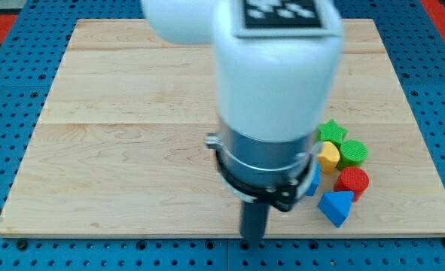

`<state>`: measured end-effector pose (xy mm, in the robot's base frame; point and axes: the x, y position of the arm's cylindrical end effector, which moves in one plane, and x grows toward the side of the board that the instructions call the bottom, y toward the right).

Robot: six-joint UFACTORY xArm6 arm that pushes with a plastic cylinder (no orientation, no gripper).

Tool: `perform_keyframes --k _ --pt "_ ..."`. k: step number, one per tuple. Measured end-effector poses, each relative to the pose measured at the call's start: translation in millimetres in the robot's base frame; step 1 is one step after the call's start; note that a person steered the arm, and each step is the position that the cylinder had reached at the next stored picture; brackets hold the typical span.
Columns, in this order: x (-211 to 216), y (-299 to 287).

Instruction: Push the blue triangle into the yellow heart

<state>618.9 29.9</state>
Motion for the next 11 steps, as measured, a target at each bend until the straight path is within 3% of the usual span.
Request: perform_keyframes --k 2,3,6,9,10,11 --pt "0 191" --pt "0 191" --pt "-31 116" --pt "-55 81" --pt "-5 94" --pt "-3 -41"
